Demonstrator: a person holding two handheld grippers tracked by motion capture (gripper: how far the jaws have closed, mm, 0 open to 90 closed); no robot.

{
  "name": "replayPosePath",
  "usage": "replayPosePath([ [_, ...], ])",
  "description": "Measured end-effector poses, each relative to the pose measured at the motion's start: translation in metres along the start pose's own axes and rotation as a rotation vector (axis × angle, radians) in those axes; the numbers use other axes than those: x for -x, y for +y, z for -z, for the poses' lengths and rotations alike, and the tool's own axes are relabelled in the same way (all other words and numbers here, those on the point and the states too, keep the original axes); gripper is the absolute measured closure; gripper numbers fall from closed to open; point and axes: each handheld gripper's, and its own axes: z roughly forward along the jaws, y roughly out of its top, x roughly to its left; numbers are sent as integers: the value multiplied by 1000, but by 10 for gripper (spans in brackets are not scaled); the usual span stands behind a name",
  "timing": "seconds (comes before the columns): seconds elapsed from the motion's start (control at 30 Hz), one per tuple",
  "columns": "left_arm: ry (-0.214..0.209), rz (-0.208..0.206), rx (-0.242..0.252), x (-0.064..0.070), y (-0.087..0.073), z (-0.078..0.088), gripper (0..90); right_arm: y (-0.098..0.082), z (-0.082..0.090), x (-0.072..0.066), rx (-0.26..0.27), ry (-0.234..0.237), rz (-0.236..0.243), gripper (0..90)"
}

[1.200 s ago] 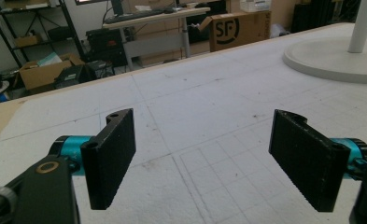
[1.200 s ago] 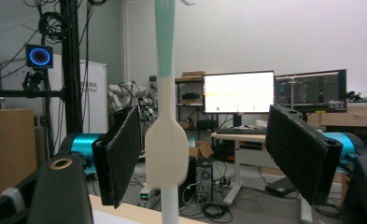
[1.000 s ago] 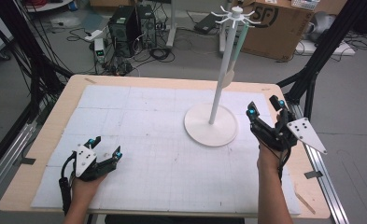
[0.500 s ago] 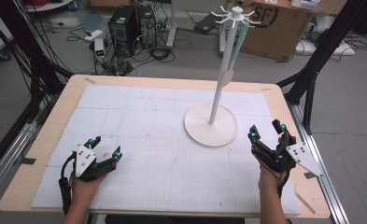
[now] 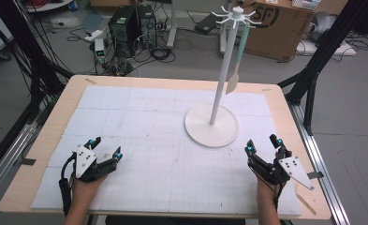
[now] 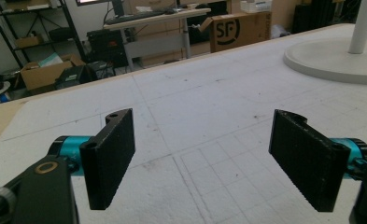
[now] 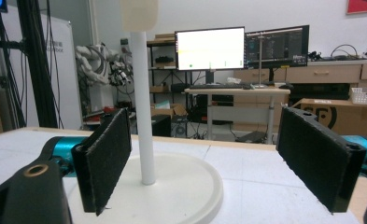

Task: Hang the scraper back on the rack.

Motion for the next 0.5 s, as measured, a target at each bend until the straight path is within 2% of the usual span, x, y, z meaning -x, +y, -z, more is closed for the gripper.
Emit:
replayPosePath([
  [0.2,-1,1,0,0,0,0,232,-8,1,0,-25,-23,-1,172],
  [0.5,-2,1,1,0,0,0,232,-21,-1,-2,-81,-8,16,170],
])
